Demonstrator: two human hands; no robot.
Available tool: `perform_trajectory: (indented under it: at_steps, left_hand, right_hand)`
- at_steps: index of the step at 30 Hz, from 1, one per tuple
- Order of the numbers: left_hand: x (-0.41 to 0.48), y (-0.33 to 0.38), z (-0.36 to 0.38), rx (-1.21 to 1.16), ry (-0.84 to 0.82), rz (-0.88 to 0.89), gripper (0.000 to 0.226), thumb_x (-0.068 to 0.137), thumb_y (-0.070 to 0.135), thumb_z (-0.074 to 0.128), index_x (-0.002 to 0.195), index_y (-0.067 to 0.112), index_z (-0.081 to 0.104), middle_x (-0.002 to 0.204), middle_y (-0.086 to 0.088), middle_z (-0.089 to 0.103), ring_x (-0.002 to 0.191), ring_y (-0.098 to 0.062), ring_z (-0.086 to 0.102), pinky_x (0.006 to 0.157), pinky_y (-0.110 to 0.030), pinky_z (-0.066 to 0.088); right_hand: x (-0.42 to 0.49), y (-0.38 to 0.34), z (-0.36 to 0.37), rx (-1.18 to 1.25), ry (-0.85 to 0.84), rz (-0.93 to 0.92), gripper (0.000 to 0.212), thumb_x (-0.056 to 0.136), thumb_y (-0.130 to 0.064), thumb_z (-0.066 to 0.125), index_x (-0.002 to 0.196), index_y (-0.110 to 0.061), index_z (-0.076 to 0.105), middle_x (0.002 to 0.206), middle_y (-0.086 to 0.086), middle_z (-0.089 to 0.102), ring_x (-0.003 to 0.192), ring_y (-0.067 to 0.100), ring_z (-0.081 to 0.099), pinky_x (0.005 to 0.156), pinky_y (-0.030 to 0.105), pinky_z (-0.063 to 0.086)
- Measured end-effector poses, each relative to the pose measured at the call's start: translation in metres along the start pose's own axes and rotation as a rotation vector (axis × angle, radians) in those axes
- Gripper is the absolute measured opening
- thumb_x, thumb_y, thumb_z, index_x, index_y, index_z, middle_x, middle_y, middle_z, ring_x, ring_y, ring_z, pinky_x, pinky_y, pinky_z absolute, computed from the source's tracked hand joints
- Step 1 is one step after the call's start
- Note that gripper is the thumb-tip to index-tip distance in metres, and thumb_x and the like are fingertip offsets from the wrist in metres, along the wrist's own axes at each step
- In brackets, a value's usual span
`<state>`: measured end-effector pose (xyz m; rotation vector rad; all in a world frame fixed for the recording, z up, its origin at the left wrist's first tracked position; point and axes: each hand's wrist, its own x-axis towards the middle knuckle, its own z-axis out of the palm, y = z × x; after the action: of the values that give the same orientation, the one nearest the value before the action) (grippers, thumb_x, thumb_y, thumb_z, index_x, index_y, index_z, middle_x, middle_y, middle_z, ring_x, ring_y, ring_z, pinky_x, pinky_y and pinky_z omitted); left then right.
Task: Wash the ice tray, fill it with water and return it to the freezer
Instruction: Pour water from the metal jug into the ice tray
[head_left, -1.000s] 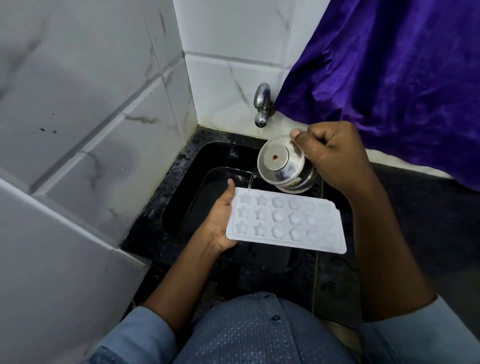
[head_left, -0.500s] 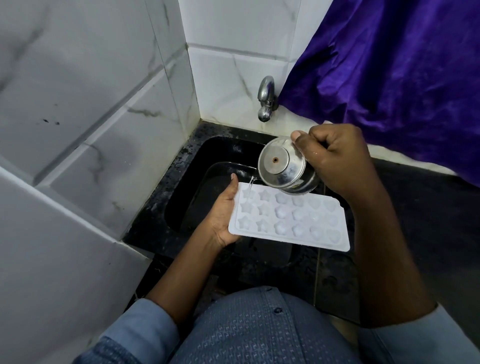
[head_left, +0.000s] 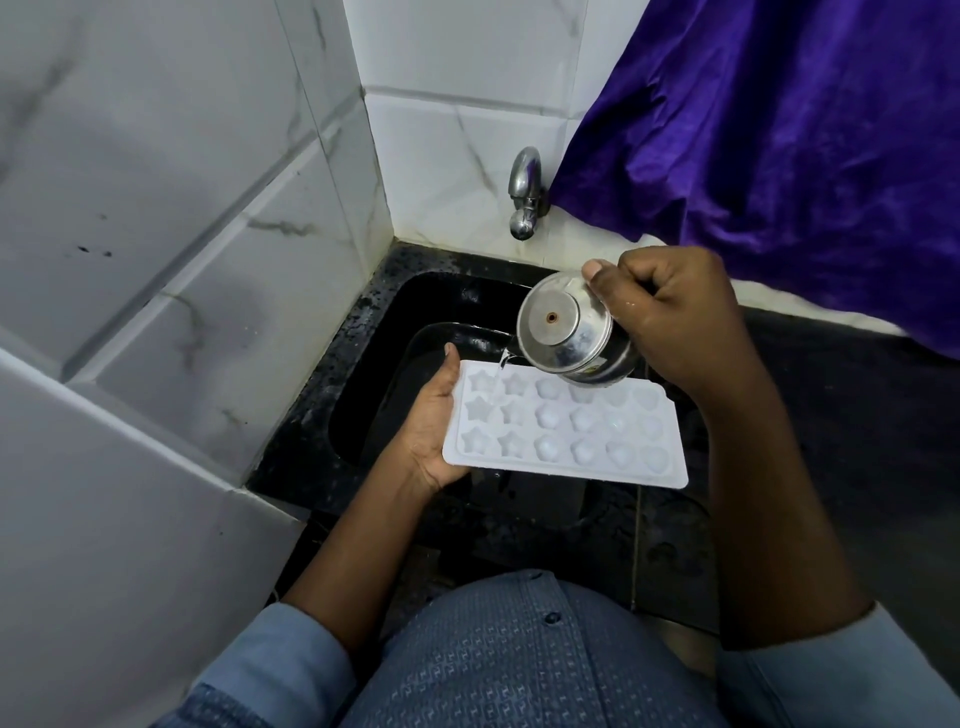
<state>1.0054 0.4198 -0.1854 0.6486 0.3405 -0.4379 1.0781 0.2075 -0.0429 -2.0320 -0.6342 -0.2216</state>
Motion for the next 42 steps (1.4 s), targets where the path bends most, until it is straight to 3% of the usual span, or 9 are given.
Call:
perform_trajectory:
  at_steps: [5,9,13,20,26,36,42]
  left_hand:
    - [-0.005,0.002,-0.001,0.007,0.035,0.019,0.094,0.1,0.082,0.033,0.126,0.004,0.079,0.141,-0.026,0.068,0.124,-0.042,0.071,0.097,-0.056,0.061]
    - [-0.005,0.003,-0.002,0.021,0.057,0.028,0.093,0.1,0.081,0.034,0.132,0.004,0.076,0.144,-0.025,0.067,0.127,-0.042,0.069,0.1,-0.058,0.057]
    - [-0.005,0.005,-0.005,0.025,0.059,0.043,0.095,0.099,0.082,0.037,0.146,0.004,0.062,0.148,-0.026,0.062,0.134,-0.044,0.064,0.107,-0.061,0.051]
    - [-0.005,0.008,-0.01,0.018,0.042,0.057,0.09,0.1,0.081,0.037,0.131,0.008,0.077,0.144,-0.024,0.066,0.128,-0.042,0.069,0.097,-0.059,0.061]
    - [-0.004,0.01,-0.012,0.004,0.018,0.054,0.089,0.101,0.08,0.037,0.127,0.006,0.079,0.14,-0.025,0.069,0.124,-0.042,0.071,0.092,-0.058,0.063]
    - [-0.004,0.017,-0.016,-0.002,0.076,0.085,0.086,0.101,0.079,0.038,0.123,0.007,0.081,0.139,-0.024,0.07,0.122,-0.042,0.072,0.09,-0.058,0.064]
    - [-0.004,0.016,-0.017,0.007,0.048,0.081,0.088,0.101,0.079,0.037,0.129,0.006,0.078,0.145,-0.024,0.066,0.129,-0.042,0.068,0.097,-0.059,0.061]
  right_hand:
    - [-0.002,0.0,-0.009,-0.032,0.021,-0.022,0.057,0.101,-0.039,0.064,0.055,-0.015,0.04,0.049,0.002,0.038,0.045,0.009,0.033,0.047,0.031,0.03]
    - [-0.004,0.0,-0.013,-0.049,0.043,-0.015,0.057,0.101,-0.04,0.064,0.056,-0.011,0.042,0.049,0.008,0.041,0.043,0.021,0.041,0.045,0.037,0.034]
    - [-0.005,-0.002,-0.012,-0.042,0.057,-0.004,0.057,0.1,-0.04,0.065,0.056,-0.012,0.04,0.049,0.007,0.037,0.046,0.015,0.034,0.047,0.034,0.03]
    - [-0.005,0.0,-0.013,-0.044,0.061,-0.01,0.054,0.1,-0.04,0.064,0.057,-0.018,0.042,0.048,-0.004,0.035,0.046,0.009,0.032,0.05,0.03,0.028]
    - [-0.006,0.006,-0.015,-0.046,0.075,-0.001,0.054,0.1,-0.04,0.065,0.058,-0.016,0.041,0.047,-0.004,0.033,0.045,0.008,0.03,0.047,0.028,0.027]
    - [-0.008,0.014,-0.024,-0.075,0.099,0.005,0.058,0.1,-0.04,0.065,0.056,-0.012,0.041,0.049,-0.003,0.035,0.047,0.009,0.03,0.049,0.029,0.027]
    - [-0.008,0.012,-0.024,-0.074,0.099,0.009,0.055,0.1,-0.04,0.065,0.058,-0.014,0.042,0.048,-0.005,0.036,0.047,0.008,0.031,0.048,0.029,0.028]
